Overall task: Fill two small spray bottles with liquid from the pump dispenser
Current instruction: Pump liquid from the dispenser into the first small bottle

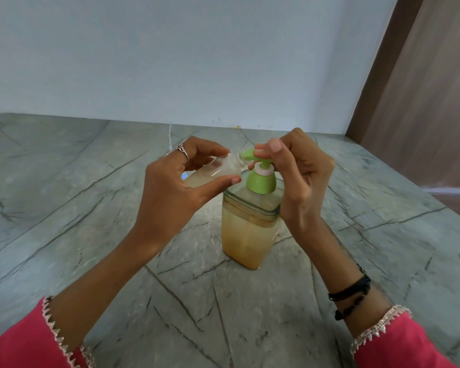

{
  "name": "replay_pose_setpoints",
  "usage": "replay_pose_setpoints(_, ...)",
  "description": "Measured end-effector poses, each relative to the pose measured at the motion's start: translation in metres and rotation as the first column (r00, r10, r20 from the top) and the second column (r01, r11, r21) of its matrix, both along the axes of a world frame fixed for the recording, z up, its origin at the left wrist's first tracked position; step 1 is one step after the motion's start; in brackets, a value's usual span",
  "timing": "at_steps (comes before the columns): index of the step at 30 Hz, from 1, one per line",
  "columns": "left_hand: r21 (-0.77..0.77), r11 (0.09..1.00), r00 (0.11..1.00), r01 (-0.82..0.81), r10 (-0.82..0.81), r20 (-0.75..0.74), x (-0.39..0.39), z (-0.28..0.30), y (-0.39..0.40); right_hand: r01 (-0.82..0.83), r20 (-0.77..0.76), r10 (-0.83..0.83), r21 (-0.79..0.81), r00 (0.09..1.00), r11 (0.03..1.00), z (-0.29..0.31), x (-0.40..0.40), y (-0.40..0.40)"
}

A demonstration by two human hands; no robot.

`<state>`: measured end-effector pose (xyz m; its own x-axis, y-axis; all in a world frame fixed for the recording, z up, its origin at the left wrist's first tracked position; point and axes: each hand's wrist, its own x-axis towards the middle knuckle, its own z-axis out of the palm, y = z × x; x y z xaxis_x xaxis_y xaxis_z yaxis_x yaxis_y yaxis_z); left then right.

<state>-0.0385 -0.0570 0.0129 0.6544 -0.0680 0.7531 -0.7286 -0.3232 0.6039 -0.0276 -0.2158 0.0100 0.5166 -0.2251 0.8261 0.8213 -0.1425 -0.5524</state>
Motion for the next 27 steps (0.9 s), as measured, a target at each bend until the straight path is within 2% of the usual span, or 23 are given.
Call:
replay_pose_setpoints(7,-0.045,0.999,1.000,0.000,-0.001,-0.013,-0.001,0.000,-0.001,-0.075,0.088,0.081,-0.074,0.993,0.994,-0.009,0.001,-0.004)
replay_pose_setpoints(11,-0.034,0.999,1.000,-0.007,0.007,0.003,-0.001,0.001,-0.001,-0.113,0.072,0.120,-0.097,0.990,0.989,-0.010,-0.001,-0.004)
replay_pose_setpoints(17,-0.049,0.999,1.000,0.007,-0.006,0.020,0.000,-0.001,-0.002,-0.063,0.016,0.063,-0.013,0.998,0.998,-0.003,-0.001,-0.001)
replay_pose_setpoints(20,-0.053,0.999,1.000,0.010,-0.009,0.024,0.000,-0.002,-0.002,-0.009,-0.011,0.009,-0.020,1.000,1.000,0.001,0.000,0.000)
replay_pose_setpoints(27,-0.054,0.998,1.000,0.028,-0.027,0.011,0.002,-0.001,-0.001,-0.051,0.044,0.054,-0.063,0.998,0.997,-0.004,0.000,-0.002)
